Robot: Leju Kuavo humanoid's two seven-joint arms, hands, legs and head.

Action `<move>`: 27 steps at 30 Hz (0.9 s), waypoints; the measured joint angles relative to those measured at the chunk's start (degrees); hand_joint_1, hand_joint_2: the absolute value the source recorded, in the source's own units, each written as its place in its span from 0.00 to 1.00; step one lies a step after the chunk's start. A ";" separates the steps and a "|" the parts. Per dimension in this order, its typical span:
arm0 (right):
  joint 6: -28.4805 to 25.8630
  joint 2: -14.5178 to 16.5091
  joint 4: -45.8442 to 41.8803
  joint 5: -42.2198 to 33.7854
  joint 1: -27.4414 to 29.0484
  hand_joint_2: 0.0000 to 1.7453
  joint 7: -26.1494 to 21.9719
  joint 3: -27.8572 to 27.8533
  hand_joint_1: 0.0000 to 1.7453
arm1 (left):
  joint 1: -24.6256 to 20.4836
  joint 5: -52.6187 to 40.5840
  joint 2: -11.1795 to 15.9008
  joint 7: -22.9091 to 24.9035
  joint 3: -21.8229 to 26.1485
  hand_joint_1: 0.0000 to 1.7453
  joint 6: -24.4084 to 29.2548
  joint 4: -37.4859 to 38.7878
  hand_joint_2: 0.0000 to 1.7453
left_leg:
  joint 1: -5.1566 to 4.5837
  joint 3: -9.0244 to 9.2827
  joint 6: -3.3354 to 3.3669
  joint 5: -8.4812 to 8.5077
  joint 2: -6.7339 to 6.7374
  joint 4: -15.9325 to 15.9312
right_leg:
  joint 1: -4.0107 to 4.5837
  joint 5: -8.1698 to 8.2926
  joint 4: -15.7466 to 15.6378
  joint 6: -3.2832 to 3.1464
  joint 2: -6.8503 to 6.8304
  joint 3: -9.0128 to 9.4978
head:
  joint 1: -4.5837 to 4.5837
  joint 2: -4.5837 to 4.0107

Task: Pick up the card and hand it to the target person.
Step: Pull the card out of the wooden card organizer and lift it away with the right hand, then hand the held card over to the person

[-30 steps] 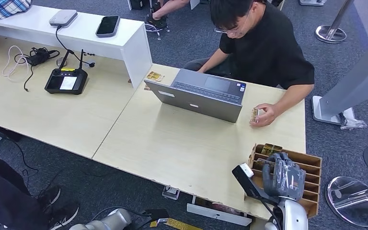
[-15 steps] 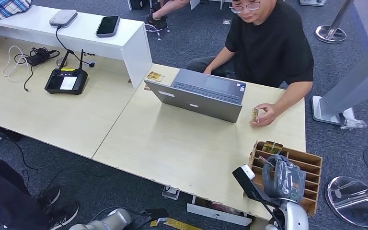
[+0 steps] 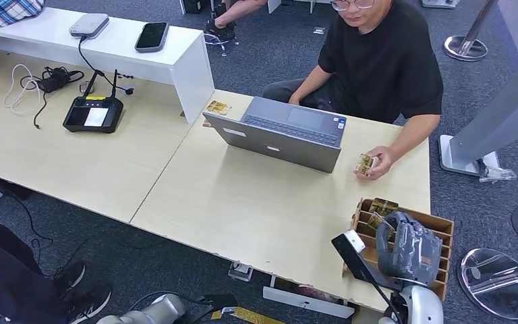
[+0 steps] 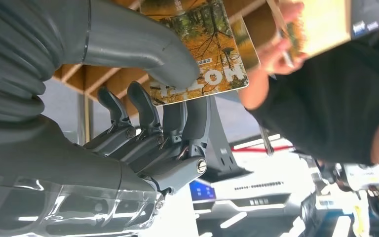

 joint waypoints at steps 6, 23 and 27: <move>-0.09 -1.31 -4.10 -0.39 -0.91 1.00 -1.46 1.19 0.87 | 0.02 0.26 0.01 -0.06 0.03 0.00 0.05 0.00 0.00 | 0.00 -0.01 0.00 0.00 0.01 0.00 | 0.00 0.01 0.00 -0.01 0.00 0.01 | 0.01 0.00; -0.99 -0.59 13.16 -3.82 -27.75 1.00 -1.20 7.38 0.85 | 0.72 1.15 0.02 0.08 0.82 0.00 0.81 0.00 0.00 | 0.00 -0.01 -0.03 0.11 0.02 0.00 | 0.00 0.11 0.06 -0.06 0.01 0.01 | 0.01 0.00; 0.10 1.78 23.54 -2.41 -35.47 1.00 0.78 7.92 0.86 | 0.77 1.46 0.00 0.29 1.22 0.00 1.18 0.00 0.00 | 0.01 -0.01 -0.05 0.13 -0.01 0.00 | 0.00 0.11 0.07 -0.07 -0.02 0.00 | 0.00 0.00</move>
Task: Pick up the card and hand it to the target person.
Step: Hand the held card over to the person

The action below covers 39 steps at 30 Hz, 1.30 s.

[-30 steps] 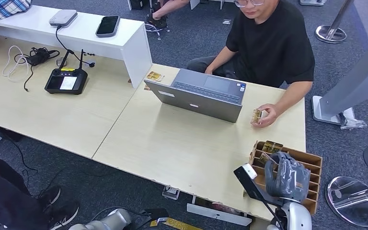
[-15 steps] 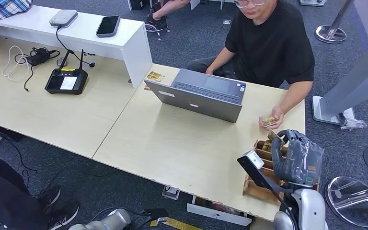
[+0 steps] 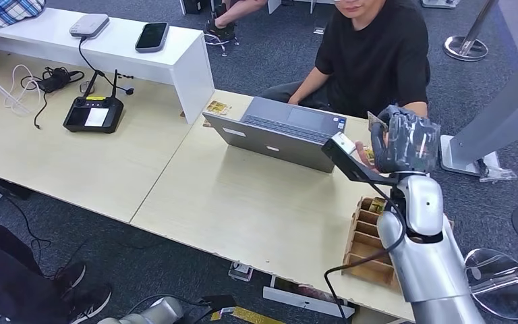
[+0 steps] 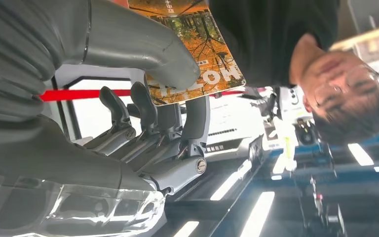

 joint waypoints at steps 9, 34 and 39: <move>0.82 3.03 14.33 2.74 -7.87 1.00 3.50 0.25 0.69 | 0.17 0.73 0.01 0.86 0.86 0.00 0.37 0.00 0.00 | 0.00 -0.02 0.00 -0.01 -0.03 0.00 | 0.01 -0.01 0.00 0.00 -0.01 0.00 | 0.01 0.00; -2.96 4.05 16.29 -26.36 0.80 1.00 -18.12 -7.04 0.00 | 1.45 1.25 0.79 -0.54 2.24 0.00 2.02 0.00 0.00 | 0.00 -0.02 0.01 -0.02 -0.04 0.00 | 0.01 -0.03 -0.02 0.00 -0.02 -0.03 | 0.01 0.00; 1.63 3.95 7.29 -39.34 9.57 1.00 -27.02 -11.76 0.00 | 2.36 1.72 1.36 -1.45 3.02 0.00 2.45 0.00 0.00 | 0.00 -0.02 0.02 -0.03 -0.03 0.00 | 0.00 -0.07 -0.04 0.03 -0.02 -0.04 | 0.00 0.00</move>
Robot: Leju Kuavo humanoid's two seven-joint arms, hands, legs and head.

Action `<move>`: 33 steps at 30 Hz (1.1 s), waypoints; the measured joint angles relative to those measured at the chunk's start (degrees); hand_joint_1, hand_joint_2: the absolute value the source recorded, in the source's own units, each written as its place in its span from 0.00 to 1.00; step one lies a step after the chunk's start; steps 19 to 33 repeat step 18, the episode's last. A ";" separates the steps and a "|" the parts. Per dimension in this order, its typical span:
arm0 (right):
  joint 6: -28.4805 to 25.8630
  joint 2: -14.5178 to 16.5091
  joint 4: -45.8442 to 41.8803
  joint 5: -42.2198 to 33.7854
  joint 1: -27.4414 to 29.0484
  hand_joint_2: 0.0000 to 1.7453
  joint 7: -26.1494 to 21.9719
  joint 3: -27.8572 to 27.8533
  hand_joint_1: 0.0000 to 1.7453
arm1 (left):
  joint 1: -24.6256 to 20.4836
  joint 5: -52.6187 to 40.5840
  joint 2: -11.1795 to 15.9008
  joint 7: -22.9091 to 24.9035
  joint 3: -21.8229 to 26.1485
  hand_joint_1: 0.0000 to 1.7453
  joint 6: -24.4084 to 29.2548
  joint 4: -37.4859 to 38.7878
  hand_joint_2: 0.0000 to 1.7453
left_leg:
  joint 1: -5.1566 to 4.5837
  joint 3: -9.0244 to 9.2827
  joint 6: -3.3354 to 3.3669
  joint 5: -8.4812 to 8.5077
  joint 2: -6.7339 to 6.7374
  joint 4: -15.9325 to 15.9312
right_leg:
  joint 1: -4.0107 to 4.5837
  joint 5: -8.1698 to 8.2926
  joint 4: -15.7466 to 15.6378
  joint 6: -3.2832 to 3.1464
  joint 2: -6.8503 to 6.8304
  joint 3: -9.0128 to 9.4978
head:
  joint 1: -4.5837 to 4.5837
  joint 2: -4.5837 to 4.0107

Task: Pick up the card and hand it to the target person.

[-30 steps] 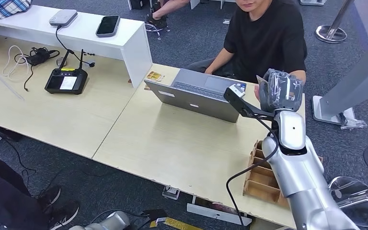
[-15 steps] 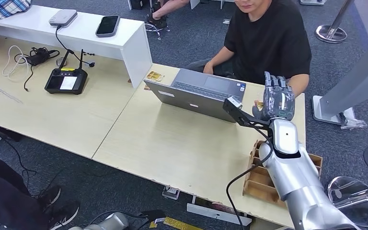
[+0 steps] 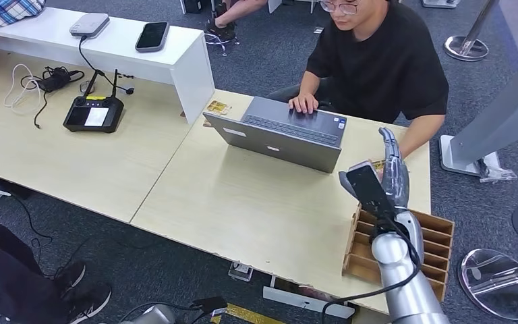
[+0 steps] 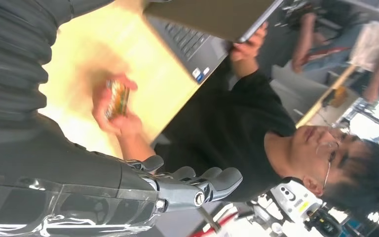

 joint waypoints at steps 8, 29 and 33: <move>-1.31 -0.33 -16.04 -7.90 14.43 1.00 -3.51 -4.75 0.00 | 0.81 -0.41 0.49 -0.96 0.79 0.00 0.50 0.00 0.00 | 0.00 -0.01 0.02 -0.09 -0.07 0.00 | 0.00 -0.07 -0.02 0.04 -0.08 0.01 | 0.00 0.00; -2.91 -0.90 -28.09 -11.94 27.62 1.00 -3.60 -9.06 0.00 | 0.07 -2.70 0.51 -0.57 0.85 0.00 -0.93 0.00 0.00 | 0.00 0.02 -0.02 -0.15 -0.01 0.00 | 0.00 -0.08 -0.03 0.04 -0.02 -0.01 | 0.00 0.00; -2.91 -0.90 -28.09 -11.94 27.62 1.00 -3.60 -9.06 0.00 | 0.07 -2.70 0.51 -0.57 0.85 0.00 -0.93 0.00 0.00 | 0.00 0.02 -0.02 -0.15 -0.01 0.00 | 0.00 -0.08 -0.03 0.04 -0.02 -0.01 | 0.00 0.00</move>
